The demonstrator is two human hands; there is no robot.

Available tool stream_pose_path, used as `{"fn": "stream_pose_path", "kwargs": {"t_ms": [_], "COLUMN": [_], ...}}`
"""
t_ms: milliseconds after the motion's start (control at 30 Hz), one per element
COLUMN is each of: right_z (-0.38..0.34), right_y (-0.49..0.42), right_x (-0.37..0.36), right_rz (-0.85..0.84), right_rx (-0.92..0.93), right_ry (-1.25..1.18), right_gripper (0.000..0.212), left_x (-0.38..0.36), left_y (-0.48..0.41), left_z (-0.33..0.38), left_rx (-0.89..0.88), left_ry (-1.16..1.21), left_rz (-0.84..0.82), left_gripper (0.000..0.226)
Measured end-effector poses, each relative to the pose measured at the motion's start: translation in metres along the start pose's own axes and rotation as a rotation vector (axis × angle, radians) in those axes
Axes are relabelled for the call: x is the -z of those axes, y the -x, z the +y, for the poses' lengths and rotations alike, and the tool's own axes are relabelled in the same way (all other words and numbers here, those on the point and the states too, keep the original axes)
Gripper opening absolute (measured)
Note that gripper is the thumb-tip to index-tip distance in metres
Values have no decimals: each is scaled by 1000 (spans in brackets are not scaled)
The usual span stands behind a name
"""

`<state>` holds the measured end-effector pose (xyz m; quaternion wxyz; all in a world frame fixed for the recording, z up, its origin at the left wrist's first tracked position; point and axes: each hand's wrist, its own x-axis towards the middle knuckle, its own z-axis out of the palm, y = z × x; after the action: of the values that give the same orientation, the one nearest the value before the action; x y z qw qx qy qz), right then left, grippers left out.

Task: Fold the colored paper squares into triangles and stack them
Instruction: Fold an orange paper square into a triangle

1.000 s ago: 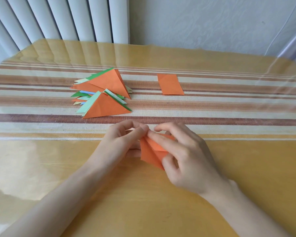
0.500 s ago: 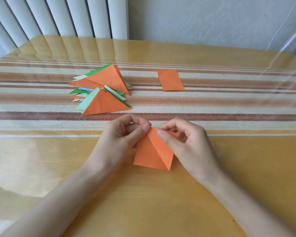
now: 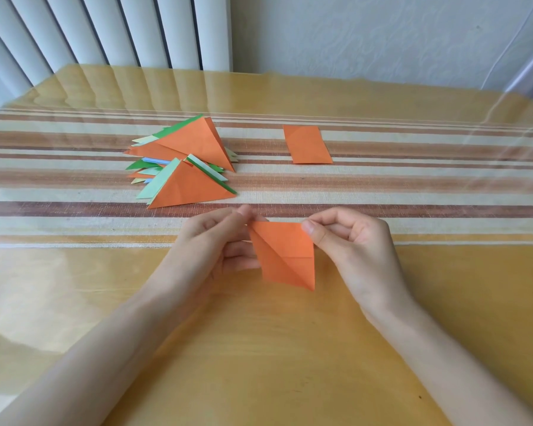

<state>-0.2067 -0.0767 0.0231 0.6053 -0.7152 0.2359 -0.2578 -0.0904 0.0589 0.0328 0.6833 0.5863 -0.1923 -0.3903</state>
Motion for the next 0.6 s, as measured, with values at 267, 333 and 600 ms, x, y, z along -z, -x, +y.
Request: {"fn": "stream_pose_path", "kwargs": {"t_ms": [267, 333, 600], "right_z": [2, 4, -5], "right_y": [-2, -2, 3], "right_x": [0, -1, -3], "right_rz": [24, 21, -102], "right_rx": [108, 143, 102], "right_ry": [97, 113, -44], "right_gripper": [13, 13, 29], "left_x": [7, 6, 2], "left_y": [0, 0, -2], "left_z": [0, -1, -6], "left_rx": [-23, -32, -94], "left_ry": [18, -14, -79], "left_rz": [-58, -14, 98], "left_gripper": [22, 23, 19]}}
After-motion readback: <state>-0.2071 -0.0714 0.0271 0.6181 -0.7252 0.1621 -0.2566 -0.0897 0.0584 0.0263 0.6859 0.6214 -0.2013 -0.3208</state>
